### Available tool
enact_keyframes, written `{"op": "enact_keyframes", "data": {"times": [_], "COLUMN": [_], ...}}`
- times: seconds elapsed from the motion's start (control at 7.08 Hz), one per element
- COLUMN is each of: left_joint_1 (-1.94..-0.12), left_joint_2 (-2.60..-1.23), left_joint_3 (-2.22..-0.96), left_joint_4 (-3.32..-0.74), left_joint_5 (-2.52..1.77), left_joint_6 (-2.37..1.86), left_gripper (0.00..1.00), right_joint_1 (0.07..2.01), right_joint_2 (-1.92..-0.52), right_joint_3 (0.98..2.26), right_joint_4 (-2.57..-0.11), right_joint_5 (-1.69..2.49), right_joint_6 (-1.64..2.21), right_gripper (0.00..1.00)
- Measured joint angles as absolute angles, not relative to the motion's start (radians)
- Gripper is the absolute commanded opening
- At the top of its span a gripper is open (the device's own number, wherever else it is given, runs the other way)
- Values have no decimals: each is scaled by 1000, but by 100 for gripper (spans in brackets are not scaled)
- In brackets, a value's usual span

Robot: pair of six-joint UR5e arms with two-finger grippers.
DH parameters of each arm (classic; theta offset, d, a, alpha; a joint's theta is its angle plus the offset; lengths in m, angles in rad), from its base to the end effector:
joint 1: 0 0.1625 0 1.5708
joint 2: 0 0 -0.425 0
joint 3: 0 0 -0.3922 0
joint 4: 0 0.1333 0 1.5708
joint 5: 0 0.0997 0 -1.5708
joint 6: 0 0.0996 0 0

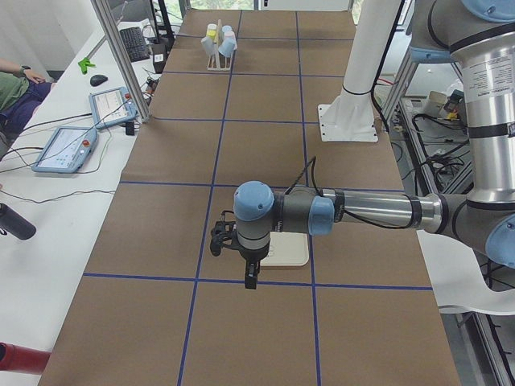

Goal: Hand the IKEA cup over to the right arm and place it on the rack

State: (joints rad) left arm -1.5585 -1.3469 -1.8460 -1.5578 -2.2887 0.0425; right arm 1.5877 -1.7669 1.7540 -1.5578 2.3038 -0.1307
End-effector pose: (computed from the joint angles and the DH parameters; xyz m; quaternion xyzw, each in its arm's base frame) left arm -0.0629 -0.4006 0.6279 0.0232 0.3509 0.0324 0.9356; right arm 0.0736 -0.4079 0.6584 0.0265 -0.3574 -0.0531 0.9321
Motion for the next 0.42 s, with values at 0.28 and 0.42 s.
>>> {"op": "enact_keyframes", "data": {"times": [0.28,0.42], "left_joint_1": [-1559,-1559], "left_joint_2": [-1348,-1348], "left_joint_3": [-1847,-1850], "left_joint_4": [-1559,-1559], "left_joint_5": [-2290,-2290], "left_joint_6": [43,43], "left_gripper": [100,100], "right_joint_1": [1588,1588], "right_joint_2": [-1775,-1776], "right_joint_3": [1760,1761], "right_joint_4": [-1557,-1557], "right_joint_5": [2303,2303], "right_joint_6": [-132,-132], "right_gripper": [100,100]}}
